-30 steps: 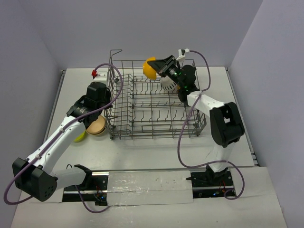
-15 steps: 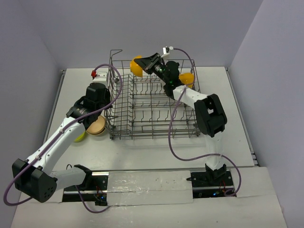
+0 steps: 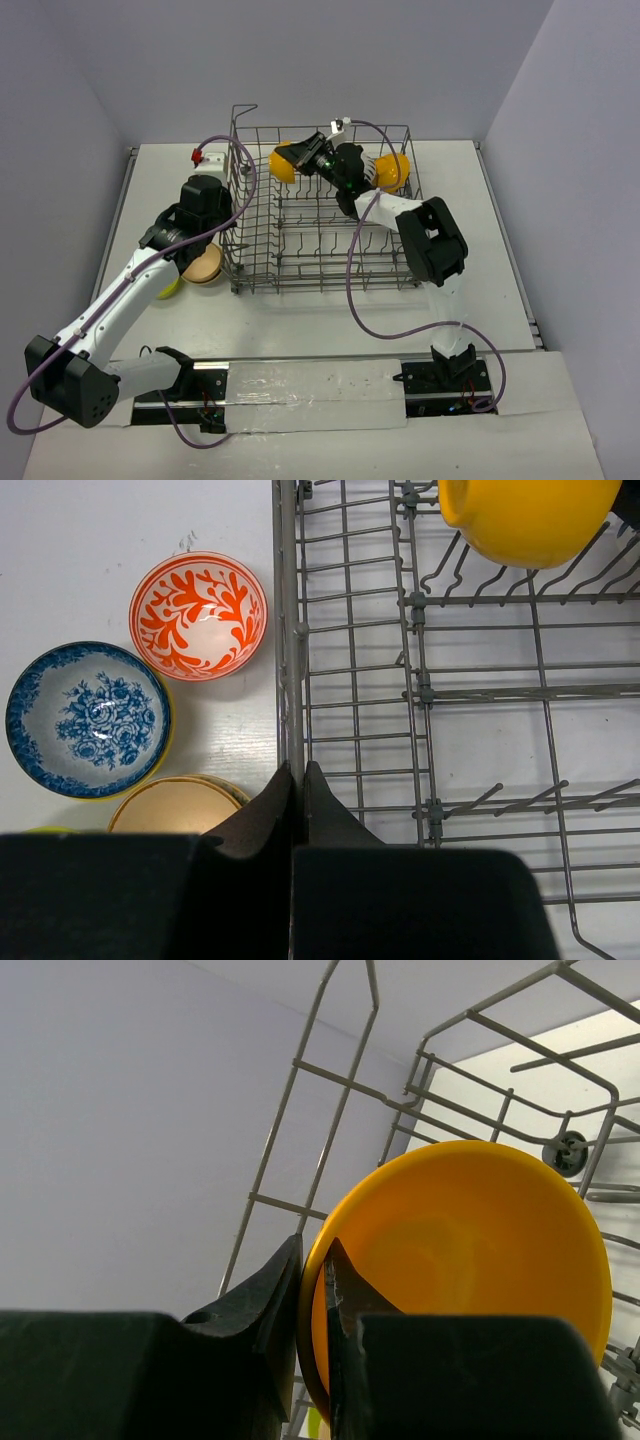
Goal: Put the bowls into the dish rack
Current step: Insert the bowl into the dish rack.
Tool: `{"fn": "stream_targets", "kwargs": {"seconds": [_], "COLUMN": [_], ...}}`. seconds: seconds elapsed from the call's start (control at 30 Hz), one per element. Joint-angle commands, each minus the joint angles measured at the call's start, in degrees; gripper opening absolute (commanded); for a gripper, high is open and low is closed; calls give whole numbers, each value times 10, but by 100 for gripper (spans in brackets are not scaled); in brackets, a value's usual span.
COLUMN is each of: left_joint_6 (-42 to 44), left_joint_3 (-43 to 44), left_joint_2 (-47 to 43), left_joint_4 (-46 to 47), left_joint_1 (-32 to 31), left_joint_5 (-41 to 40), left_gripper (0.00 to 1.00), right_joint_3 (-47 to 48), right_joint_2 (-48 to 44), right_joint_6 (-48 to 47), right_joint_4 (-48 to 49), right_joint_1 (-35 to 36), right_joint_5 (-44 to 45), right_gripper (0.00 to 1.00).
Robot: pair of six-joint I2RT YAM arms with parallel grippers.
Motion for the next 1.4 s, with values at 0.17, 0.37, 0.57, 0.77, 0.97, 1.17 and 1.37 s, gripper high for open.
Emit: {"fn": "stream_targets", "kwargs": {"seconds": [0.17,0.37,0.57,0.77,0.97,1.17,1.37], "left_joint_6": [25,24,27,28,30,30,29], "left_joint_3": [-18,-18,-18,-18,-17,-16,-16], "left_joint_2": [-10,-6,-5,-3,-2,-2,-2], "left_joint_4": [-24,-27,-27,-29,-29,-31,-32], "left_joint_1": [-8,-12,-12,-12,-11,-12,-12], "left_joint_5": [64,61,70,71,76,77,78], "left_gripper": [0,0,0,0,0,0,0], "right_joint_3": [5,6,16,31,32,14,12], "right_joint_2": [24,32,50,70,77,56,29], "right_joint_6": [6,5,12,19,16,4,-10], "right_joint_4": [63,62,62,63,61,44,-19], "right_joint_1": [-7,-14,-25,-30,-35,-38,-39], "right_joint_5": [4,2,-8,-16,-21,-16,-3], "right_gripper": [0,0,0,0,0,20,38]}}
